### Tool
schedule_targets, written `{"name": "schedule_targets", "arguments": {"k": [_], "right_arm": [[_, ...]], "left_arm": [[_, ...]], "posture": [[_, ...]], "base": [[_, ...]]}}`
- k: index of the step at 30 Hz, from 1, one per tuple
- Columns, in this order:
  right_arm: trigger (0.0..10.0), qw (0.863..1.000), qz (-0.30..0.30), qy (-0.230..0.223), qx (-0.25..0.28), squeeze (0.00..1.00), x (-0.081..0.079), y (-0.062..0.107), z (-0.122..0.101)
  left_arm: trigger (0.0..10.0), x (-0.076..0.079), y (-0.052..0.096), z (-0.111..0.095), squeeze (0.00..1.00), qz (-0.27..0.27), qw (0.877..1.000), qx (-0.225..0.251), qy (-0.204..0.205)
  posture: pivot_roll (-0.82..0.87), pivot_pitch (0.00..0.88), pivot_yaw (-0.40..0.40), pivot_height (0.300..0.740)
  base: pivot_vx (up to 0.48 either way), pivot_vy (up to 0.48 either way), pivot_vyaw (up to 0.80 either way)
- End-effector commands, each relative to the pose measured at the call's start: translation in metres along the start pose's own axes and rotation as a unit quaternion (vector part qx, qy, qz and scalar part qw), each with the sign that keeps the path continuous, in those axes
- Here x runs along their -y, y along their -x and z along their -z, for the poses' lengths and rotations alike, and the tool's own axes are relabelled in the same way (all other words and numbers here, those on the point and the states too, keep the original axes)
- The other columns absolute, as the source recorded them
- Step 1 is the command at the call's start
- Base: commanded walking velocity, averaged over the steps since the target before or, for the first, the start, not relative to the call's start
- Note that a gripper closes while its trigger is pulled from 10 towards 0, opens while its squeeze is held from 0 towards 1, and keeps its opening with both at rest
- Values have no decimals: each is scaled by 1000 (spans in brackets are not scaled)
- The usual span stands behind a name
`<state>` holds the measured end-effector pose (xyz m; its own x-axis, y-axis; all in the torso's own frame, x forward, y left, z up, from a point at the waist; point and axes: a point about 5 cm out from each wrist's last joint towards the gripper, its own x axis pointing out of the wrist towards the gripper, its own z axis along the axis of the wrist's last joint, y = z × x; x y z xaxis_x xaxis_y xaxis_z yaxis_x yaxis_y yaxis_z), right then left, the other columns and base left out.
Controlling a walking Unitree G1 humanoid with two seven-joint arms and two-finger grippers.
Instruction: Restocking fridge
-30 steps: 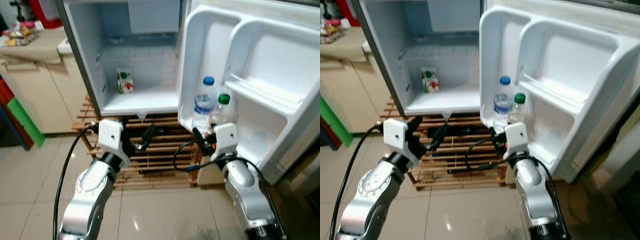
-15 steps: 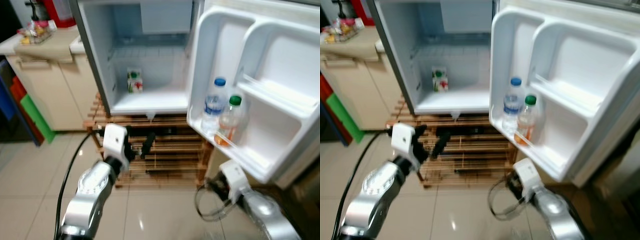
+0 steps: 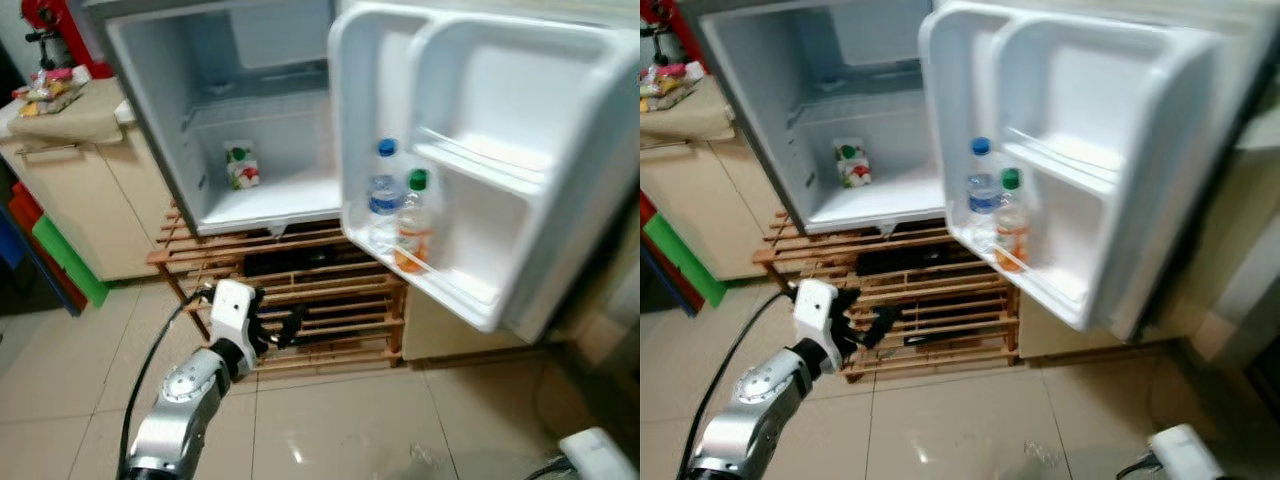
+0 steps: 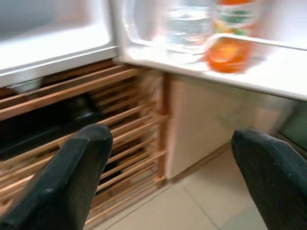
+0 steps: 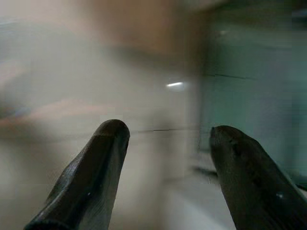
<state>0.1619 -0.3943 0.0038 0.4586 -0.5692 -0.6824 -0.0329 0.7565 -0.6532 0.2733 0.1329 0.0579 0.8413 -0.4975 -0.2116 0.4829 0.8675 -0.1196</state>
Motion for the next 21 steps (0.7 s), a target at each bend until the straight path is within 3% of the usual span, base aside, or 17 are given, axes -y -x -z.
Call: {"name": "schedule_targets", "arguments": {"k": [1, 3, 7, 13, 16, 17, 19, 21], "right_arm": [[10000, 996, 59, -25, 54, 0, 13, 0, -26], [10000, 993, 88, -30, 77, 0, 24, 2, -39], [10000, 973, 152, -56, 161, 0, 45, 10, -90], [10000, 941, 197, -97, 258, 0, 56, 26, -155], [10000, 928, 183, -130, 298, 0, 52, 37, -190], [10000, 928, 183, -130, 298, 0, 52, 37, -190], [10000, 917, 154, -147, 337, 0, 42, 47, -217], [10000, 915, 148, -149, 345, 0, 40, 50, -222]], "left_arm": [[10000, -13, 5, 15, 0, -22, 999, -45, -15], [10000, -16, 6, 25, 0, -25, 997, -75, -20], [10000, -17, 15, 69, 0, -9, 972, -231, -49], [10000, -19, 20, 92, 0, -22, 952, -304, -18], [10000, -20, 19, 97, 0, -28, 944, -328, 1], [10000, -20, 19, 97, 0, -28, 944, -328, 1], [10000, -20, 19, 100, 0, -27, 938, -345, 6], [10000, -20, 19, 101, 0, -27, 936, -350, 6]], "posture": [[-265, 0, 109, 740], [-263, 0, 108, 740], [-259, 0, 110, 740], [-264, 0, 118, 740], [-258, 0, 113, 740], [-258, 0, 113, 740], [-250, 0, 107, 740], [-249, 0, 107, 740]], "base": [[0, 0, 0], [0, 0, 0], [0, 0, 0], [0, 0, 0], [0, 0, 0], [0, 0, 0], [0, 0, 0], [0, 0, 0]]}}
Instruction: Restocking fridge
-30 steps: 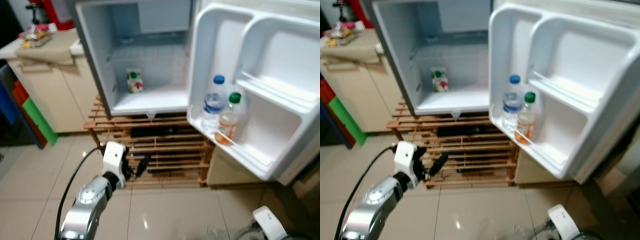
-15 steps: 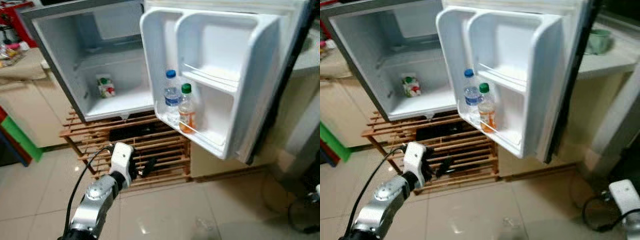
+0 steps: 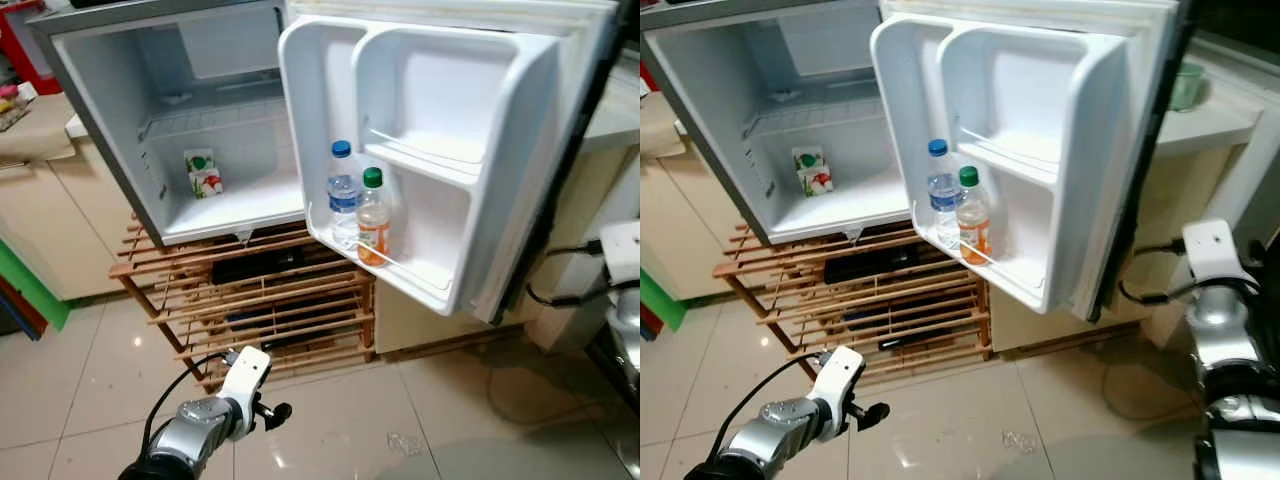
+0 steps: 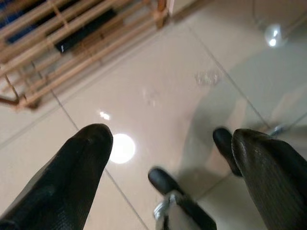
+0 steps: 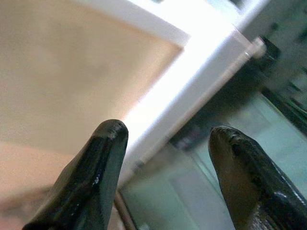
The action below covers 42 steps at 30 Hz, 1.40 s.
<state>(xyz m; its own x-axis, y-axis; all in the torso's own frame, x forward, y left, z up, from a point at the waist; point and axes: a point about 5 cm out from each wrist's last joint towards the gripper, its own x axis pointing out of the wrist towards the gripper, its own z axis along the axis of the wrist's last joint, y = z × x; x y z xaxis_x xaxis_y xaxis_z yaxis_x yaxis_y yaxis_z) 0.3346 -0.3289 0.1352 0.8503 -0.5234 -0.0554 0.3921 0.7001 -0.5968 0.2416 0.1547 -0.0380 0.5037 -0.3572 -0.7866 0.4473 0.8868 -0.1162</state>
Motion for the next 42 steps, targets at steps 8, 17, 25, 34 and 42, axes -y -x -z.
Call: {"name": "schedule_targets", "arguments": {"k": [8, 17, 25, 34, 42], "right_arm": [[10000, 990, -92, -89, 62, 0, -33, 1, -50], [10000, 890, -388, -164, 173, 0, -109, 69, -128], [10000, 699, -634, -213, 252, 0, -143, 177, -165], [10000, 846, -464, -197, 174, 0, -132, 116, -126], [10000, 900, -358, -224, 103, 0, -136, 99, -76]], "left_arm": [[10000, -11, 0, 13, 0, -14, 999, -44, -4], [10000, -39, 14, 35, 0, -34, 993, -107, -48], [10000, -46, 31, 86, 0, -40, 985, -168, 11], [10000, -42, 25, 81, 0, -76, 989, -123, 4], [10000, -89, 49, -37, 0, -209, 958, 195, -20]], "posture": [[-242, 0, 104, 740], [-254, 0, 132, 740], [-212, 0, 126, 740], [-182, 0, 106, 740], [-118, 0, 50, 740]], "base": [[0, 0, 0], [0, 0, 0], [0, 0, 0], [0, 0, 0], [0, 0, 0]]}}
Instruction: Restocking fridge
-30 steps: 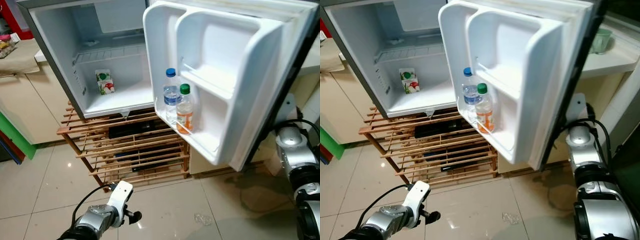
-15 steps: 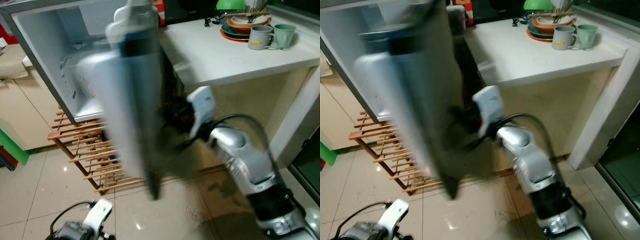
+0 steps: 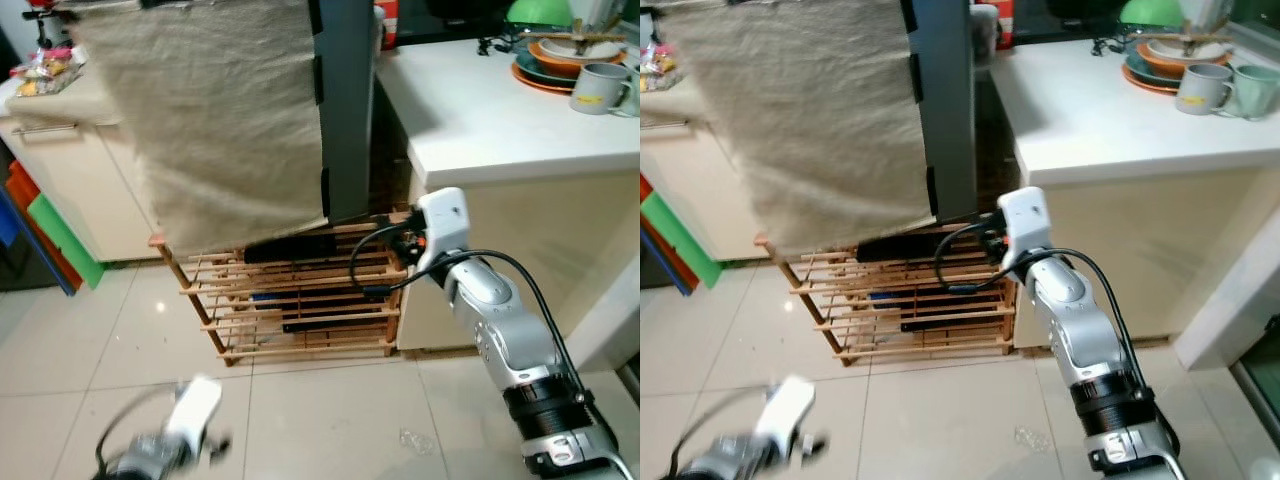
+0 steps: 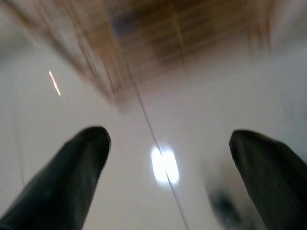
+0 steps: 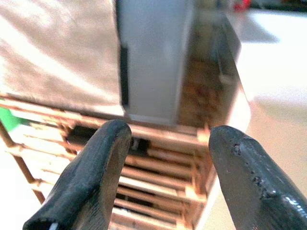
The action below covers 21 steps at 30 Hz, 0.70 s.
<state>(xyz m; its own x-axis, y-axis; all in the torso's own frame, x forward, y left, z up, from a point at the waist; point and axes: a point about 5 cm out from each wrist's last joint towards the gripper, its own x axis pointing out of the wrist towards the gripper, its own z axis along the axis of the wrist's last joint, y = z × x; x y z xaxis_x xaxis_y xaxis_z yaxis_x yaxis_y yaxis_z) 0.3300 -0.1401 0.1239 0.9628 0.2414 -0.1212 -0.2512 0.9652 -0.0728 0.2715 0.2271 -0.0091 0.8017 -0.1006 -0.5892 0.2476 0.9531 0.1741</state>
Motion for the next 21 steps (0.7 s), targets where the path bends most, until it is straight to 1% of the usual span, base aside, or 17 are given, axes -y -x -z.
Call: {"name": "schedule_targets", "arguments": {"k": [1, 2, 3, 4, 5, 6, 7, 8, 9, 10, 13, 15, 20, 21], "right_arm": [[10000, 1000, 16, 2, 0, 0, 4, 0, 4], [10000, 1000, 19, 1, -4, 0, 5, 0, 6], [10000, 999, 33, -10, 0, 0, 6, 0, 7], [10000, 999, 33, -10, 0, 0, 6, 0, 7], [10000, 999, 44, -20, 7, 0, 8, -1, 8], [10000, 997, 56, -44, 20, 1000, 10, -2, 6], [10000, 997, 56, -44, 20, 1000, 10, -2, 6], [10000, 995, 64, -64, 31, 1000, 11, -3, 4], [10000, 993, 72, -80, 44, 1000, 12, -4, 0], [10000, 992, 78, -86, 57, 1000, 12, -5, -3], [10000, 990, 85, -84, 77, 1000, 10, -5, -6], [10000, 990, 85, -79, 81, 1000, 10, -3, -5], [10000, 991, 85, -65, 78, 1000, 13, 2, 3], [10000, 992, 84, -62, 75, 1000, 14, 3, 5]], "left_arm": [[10000, -20, 4, -21, 0, -37, 997, 63, 15], [10000, -24, 6, -31, 0, -44, 995, 90, 23], [10000, -23, 8, -54, 0, -47, 988, 142, 30], [10000, -23, 8, -54, 0, -47, 988, 142, 30], [10000, -18, 15, -83, 0, -50, 977, 206, 36], [10000, -12, 24, -104, 0, -58, 966, 250, 37], [10000, -12, 24, -104, 0, -58, 966, 250, 37], [10000, -7, 33, -119, 0, -63, 956, 284, 45], [10000, -2, 39, -128, 0, -65, 948, 306, 57], [10000, 1, 42, -132, 0, -66, 944, 318, 63], [10000, 14, 49, -144, 0, -52, 933, 349, 68], [10000, 19, 53, -150, 0, -40, 929, 361, 72], [10000, 18, 57, -155, 0, -53, 927, 363, 78], [10000, 18, 58, -156, 0, -55, 927, 362, 80]], "posture": [[-118, 0, 50, 740], [-113, 0, 45, 740], [-98, 0, 32, 740], [-98, 0, 32, 740], [-80, 0, 22, 740], [-72, 0, 18, 740], [-72, 0, 18, 740], [-71, 0, 20, 740], [-71, 0, 22, 740], [-74, 0, 28, 740], [-89, 0, 37, 740], [-96, 0, 38, 740], [-111, 0, 32, 740], [-115, 0, 31, 740]], "base": [[0, 0, 0], [0, 0, 0], [0, 0, 0], [0, 0, 0], [0, 0, 0], [0, 0, 0], [0, 0, 0], [0, 0, 0], [0, 0, 0], [0, 0, 0], [0, 0, 0], [0, 0, 0], [0, 0, 0], [0, 296, 0]]}}
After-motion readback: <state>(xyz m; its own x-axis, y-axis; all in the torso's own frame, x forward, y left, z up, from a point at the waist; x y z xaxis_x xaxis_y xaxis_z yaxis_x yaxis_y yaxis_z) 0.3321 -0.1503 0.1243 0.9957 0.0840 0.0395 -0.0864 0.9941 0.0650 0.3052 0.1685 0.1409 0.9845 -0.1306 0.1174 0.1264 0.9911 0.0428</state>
